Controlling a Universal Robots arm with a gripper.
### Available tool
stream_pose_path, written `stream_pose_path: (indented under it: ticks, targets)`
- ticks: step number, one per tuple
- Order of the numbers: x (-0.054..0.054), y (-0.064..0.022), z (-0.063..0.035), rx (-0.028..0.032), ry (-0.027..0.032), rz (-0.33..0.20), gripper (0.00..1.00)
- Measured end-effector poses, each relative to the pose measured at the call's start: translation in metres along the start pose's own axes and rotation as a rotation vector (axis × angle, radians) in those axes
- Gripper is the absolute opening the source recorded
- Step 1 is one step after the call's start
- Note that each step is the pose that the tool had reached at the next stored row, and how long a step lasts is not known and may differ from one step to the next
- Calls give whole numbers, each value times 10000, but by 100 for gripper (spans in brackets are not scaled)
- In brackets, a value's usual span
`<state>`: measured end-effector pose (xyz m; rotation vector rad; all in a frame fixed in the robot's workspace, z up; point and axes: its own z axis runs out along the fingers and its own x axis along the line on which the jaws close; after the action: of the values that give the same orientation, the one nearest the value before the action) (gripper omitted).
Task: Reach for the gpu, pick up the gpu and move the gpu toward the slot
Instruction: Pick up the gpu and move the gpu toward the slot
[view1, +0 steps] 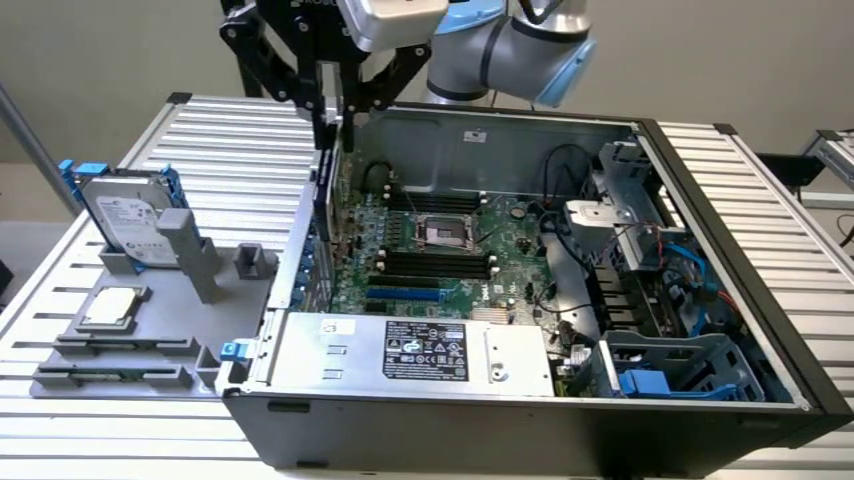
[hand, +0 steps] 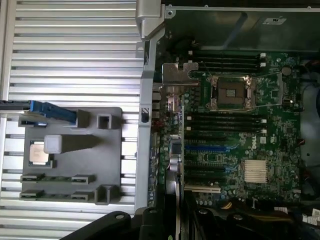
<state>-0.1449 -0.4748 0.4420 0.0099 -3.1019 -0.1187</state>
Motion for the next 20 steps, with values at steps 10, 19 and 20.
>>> stream_pose_path:
  ticks: [10, 19, 20]
  targets:
    - [-457, 60, 98, -9, 24, 3, 26]
    - [-876, 200, 257, -9, 24, 2, 26]
    - [-922, 217, 275, -8, 24, 2, 26]
